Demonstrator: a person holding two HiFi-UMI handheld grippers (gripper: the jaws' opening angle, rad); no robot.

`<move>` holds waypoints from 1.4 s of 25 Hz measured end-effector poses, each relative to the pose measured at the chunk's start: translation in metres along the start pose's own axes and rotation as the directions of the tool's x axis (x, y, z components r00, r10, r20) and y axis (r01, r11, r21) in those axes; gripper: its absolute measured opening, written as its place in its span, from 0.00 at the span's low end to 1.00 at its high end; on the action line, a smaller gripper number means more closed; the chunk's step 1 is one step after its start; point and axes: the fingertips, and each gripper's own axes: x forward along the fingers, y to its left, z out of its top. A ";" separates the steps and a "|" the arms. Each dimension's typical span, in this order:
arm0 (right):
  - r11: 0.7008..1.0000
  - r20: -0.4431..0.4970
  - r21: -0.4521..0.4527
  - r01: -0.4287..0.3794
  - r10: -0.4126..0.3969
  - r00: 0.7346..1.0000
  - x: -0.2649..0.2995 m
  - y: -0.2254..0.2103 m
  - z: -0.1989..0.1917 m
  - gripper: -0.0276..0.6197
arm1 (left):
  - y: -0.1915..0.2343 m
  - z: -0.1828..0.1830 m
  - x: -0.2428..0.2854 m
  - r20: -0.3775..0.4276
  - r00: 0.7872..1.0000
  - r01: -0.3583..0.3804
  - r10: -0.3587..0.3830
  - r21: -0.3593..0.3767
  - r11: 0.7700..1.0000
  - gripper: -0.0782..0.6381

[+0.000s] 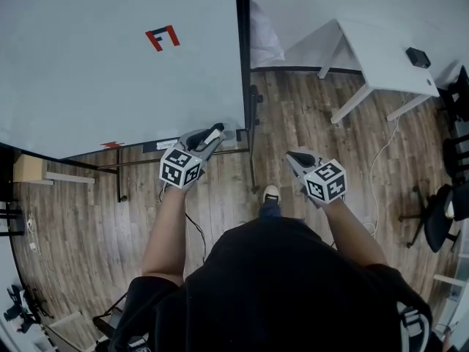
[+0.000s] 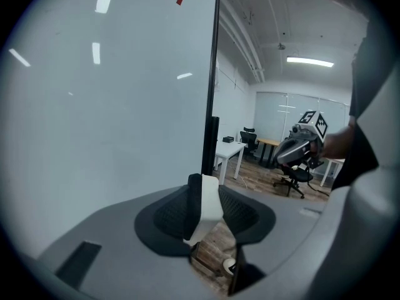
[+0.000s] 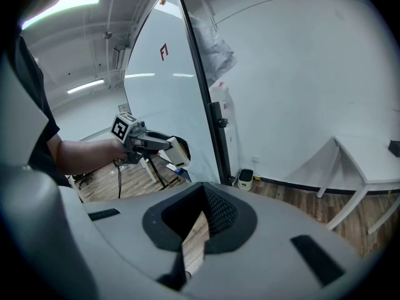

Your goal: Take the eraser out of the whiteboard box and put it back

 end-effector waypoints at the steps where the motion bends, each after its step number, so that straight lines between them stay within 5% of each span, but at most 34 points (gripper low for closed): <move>1: 1.000 -0.003 0.000 -0.002 0.002 1.000 0.001 -0.002 0.000 0.04 | 0.001 0.000 0.003 -0.001 1.000 0.001 -0.001 -0.001 1.000 0.32; 35: 1.000 -0.082 0.016 -0.025 0.026 0.996 0.032 -0.048 -0.009 0.04 | 0.020 -0.042 0.075 -0.089 0.996 0.011 -0.015 -0.052 0.999 0.32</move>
